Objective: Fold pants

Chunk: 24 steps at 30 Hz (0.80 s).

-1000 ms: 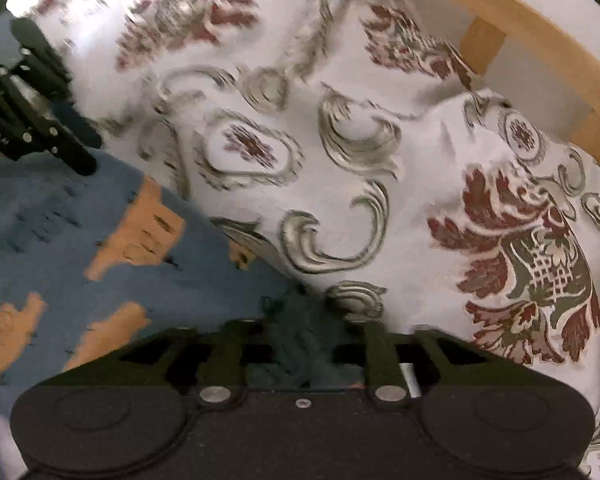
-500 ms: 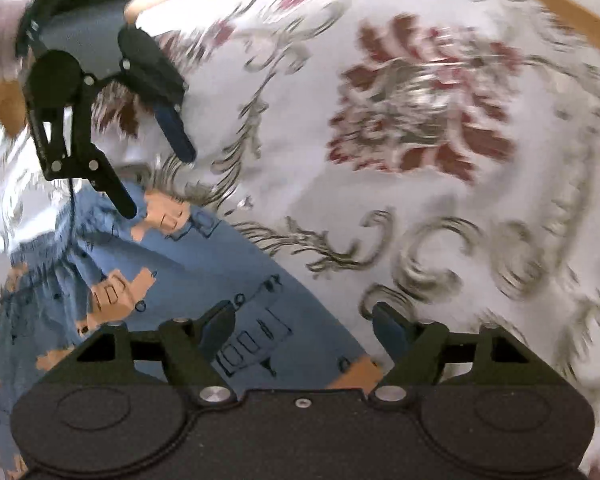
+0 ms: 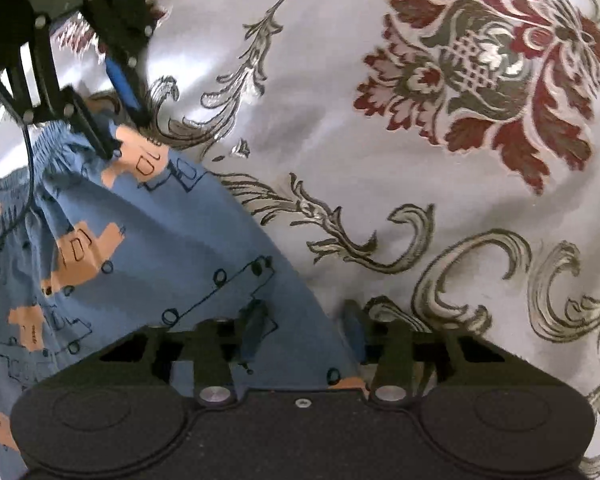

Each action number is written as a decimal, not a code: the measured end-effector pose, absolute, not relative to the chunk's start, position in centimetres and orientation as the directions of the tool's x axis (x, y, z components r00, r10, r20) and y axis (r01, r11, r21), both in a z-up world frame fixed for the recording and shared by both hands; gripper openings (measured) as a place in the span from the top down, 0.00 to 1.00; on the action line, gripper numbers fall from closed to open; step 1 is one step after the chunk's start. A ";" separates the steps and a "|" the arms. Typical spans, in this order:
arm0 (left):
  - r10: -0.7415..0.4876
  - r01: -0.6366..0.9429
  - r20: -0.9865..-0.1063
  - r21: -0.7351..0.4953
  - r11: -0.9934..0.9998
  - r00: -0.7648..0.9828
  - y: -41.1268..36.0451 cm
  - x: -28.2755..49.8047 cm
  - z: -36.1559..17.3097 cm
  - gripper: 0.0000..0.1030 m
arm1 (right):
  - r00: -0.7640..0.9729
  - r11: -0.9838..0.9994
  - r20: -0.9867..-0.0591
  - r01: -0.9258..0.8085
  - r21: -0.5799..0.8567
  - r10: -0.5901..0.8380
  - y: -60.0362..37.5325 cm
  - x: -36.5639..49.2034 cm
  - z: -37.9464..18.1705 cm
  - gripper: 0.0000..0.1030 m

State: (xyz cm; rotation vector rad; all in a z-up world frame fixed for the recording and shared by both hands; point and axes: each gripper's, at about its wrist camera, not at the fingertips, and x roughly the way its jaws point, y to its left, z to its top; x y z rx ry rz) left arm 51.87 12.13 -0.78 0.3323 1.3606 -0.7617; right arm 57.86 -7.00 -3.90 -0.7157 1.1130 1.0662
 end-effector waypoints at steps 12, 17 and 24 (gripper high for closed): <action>-0.195 0.652 -0.954 0.000 0.758 0.227 11.1 48.4 0.4 0.98 | 0.300 0.450 -0.864 -0.888 -0.098 0.405 -10.9 52.2 -2.1 1.00; -0.188 0.658 -0.916 0.101 0.746 0.355 10.0 45.2 1.8 0.99 | 0.440 0.519 -0.797 -0.833 -0.191 0.414 -11.9 47.7 -0.3 1.00; -0.243 0.671 -0.827 0.202 0.713 0.507 8.7 37.9 4.2 0.99 | 0.620 0.625 -0.695 -0.716 -0.311 0.364 -13.3 38.6 1.7 1.00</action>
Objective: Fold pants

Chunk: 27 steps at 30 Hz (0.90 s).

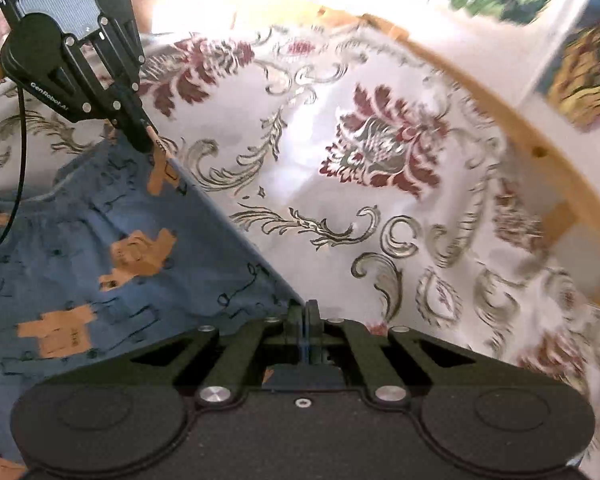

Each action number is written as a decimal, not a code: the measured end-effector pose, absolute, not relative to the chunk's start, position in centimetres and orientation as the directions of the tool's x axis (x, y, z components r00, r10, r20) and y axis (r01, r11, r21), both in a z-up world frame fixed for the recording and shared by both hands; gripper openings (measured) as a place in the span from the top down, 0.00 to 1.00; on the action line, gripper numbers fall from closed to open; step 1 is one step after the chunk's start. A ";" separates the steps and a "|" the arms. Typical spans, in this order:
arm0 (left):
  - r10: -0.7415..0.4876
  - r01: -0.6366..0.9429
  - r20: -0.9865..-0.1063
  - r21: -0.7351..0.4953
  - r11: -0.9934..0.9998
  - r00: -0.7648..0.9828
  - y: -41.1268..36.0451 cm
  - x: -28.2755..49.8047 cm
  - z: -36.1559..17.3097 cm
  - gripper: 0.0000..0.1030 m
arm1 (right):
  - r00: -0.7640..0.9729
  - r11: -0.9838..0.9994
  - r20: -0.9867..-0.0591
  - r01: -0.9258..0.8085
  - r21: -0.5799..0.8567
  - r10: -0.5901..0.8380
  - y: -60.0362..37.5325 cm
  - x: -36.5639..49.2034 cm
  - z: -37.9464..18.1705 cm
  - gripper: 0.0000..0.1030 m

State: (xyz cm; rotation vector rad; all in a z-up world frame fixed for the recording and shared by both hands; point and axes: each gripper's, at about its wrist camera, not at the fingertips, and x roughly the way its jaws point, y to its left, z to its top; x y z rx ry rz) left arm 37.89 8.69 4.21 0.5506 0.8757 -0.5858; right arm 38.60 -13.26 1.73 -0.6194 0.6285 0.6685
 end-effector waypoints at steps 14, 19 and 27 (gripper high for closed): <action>-0.282 0.735 -0.731 0.419 0.532 0.621 7.7 21.0 3.0 0.99 | 0.715 0.675 -0.646 -0.618 -0.403 0.269 -11.8 18.6 0.6 1.00; -0.265 0.753 -0.744 0.450 0.480 0.613 7.4 17.3 -0.8 0.98 | 0.719 0.703 -0.652 -0.591 -0.394 0.239 -11.1 15.1 -3.4 1.00; -0.246 0.741 -0.742 0.462 0.488 0.624 7.7 15.8 -3.6 0.98 | 0.771 0.711 -0.609 -0.535 -0.457 0.189 -10.1 13.3 -8.0 0.98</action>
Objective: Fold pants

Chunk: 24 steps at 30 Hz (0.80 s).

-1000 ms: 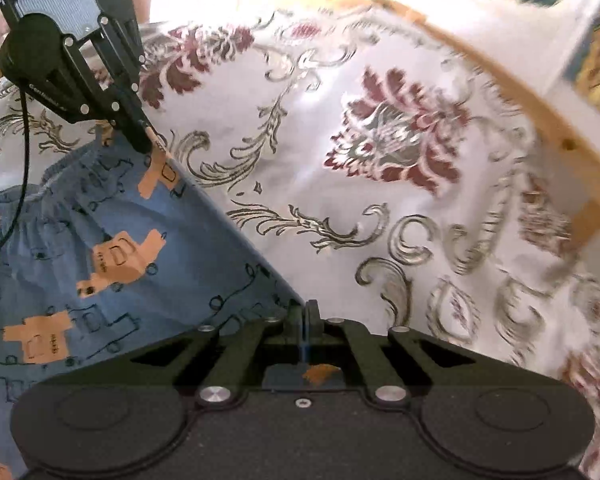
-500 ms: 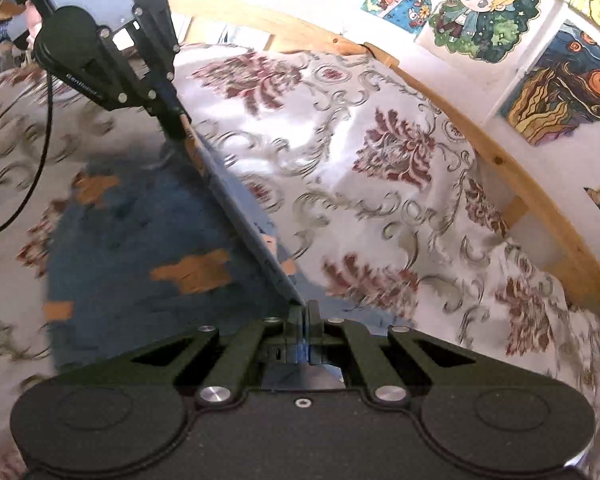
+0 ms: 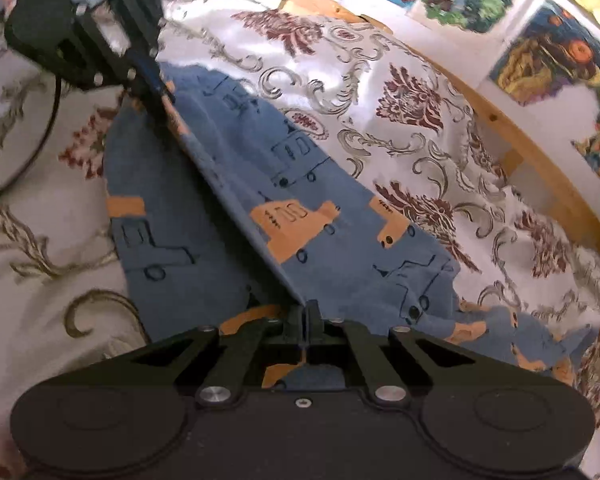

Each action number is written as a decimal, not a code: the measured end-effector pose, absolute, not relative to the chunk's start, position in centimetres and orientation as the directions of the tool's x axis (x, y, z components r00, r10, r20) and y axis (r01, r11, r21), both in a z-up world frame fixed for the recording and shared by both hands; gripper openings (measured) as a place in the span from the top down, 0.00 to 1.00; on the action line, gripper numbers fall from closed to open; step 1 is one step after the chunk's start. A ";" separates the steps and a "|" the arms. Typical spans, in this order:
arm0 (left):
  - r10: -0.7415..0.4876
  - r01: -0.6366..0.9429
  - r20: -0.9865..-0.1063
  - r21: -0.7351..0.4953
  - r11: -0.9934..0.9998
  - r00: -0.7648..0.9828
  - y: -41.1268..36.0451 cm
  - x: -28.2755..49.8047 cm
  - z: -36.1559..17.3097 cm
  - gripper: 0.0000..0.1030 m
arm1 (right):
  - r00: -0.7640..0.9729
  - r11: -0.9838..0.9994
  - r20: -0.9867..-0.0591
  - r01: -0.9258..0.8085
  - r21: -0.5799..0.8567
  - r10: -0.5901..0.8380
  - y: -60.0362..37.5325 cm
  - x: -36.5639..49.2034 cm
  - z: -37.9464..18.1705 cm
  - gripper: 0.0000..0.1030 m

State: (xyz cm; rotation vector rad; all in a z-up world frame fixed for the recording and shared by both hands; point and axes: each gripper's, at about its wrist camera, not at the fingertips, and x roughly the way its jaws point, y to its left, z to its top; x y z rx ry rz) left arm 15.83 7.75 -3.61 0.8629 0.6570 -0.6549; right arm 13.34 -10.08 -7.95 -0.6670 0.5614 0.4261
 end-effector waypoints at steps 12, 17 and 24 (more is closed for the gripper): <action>-0.235 0.724 -0.732 0.469 0.506 0.639 7.6 15.7 -4.1 0.89 | 0.808 0.669 -0.570 -0.508 -0.543 0.150 -10.2 13.2 -9.2 0.73; -0.218 0.697 -0.705 0.512 0.501 0.675 7.3 15.0 -4.4 0.96 | 0.800 0.690 -0.580 -0.506 -0.518 0.152 -10.3 13.0 -8.9 1.00; -0.206 0.631 -0.605 0.666 0.399 0.769 7.7 12.9 -4.7 0.98 | 0.818 0.687 -0.560 -0.484 -0.543 0.133 -8.9 11.0 -7.7 1.00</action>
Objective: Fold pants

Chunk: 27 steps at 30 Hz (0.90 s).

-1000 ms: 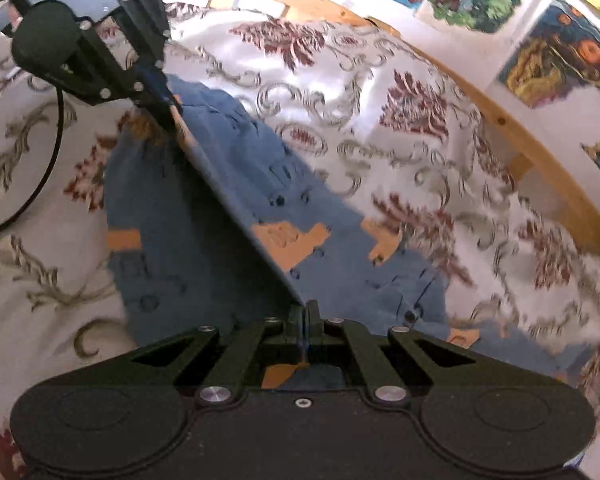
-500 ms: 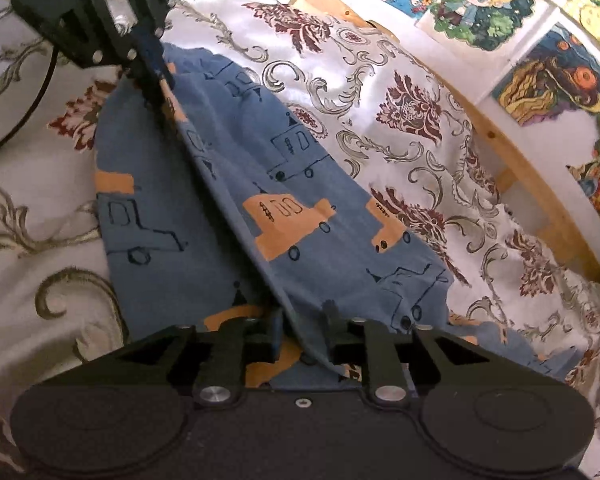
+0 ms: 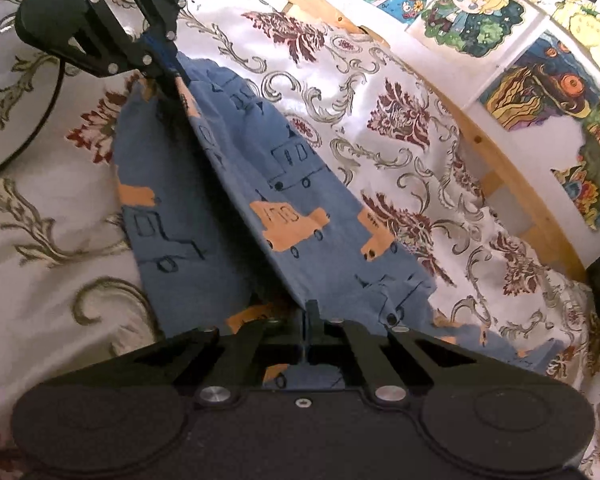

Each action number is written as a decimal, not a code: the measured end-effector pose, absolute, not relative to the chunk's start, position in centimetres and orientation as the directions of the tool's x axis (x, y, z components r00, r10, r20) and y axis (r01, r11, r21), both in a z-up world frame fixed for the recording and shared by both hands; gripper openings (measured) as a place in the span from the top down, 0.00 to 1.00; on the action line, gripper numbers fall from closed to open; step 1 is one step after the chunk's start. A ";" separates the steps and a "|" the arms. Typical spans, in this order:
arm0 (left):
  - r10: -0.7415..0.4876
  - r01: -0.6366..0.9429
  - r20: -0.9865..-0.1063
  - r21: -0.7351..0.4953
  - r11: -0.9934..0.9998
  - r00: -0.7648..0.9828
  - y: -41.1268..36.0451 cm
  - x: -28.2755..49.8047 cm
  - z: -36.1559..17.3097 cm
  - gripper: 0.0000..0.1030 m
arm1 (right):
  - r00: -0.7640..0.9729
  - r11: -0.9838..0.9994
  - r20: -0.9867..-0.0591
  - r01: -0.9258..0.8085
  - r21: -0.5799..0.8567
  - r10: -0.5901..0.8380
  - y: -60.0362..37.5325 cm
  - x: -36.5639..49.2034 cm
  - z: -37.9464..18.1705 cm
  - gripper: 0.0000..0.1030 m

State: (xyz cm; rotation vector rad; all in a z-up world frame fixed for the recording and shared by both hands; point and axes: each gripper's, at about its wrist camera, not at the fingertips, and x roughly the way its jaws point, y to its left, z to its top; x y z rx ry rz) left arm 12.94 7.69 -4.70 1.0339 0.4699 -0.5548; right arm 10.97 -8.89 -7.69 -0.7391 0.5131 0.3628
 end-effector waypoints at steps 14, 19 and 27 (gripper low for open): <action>-0.184 0.518 -0.484 0.807 0.285 0.855 8.0 11.1 -7.8 0.98 | 0.820 0.669 -0.567 -0.462 -0.582 0.073 -6.1 7.8 -7.7 1.00; -0.193 0.551 -0.516 0.791 0.265 0.834 8.4 11.4 -8.0 0.98 | 0.810 0.671 -0.582 -0.466 -0.577 0.062 -5.5 7.0 -7.6 1.00; -0.204 0.587 -0.551 0.777 0.229 0.809 8.8 11.0 -8.3 0.98 | 0.798 0.662 -0.600 -0.480 -0.576 0.057 -5.6 6.9 -8.4 1.00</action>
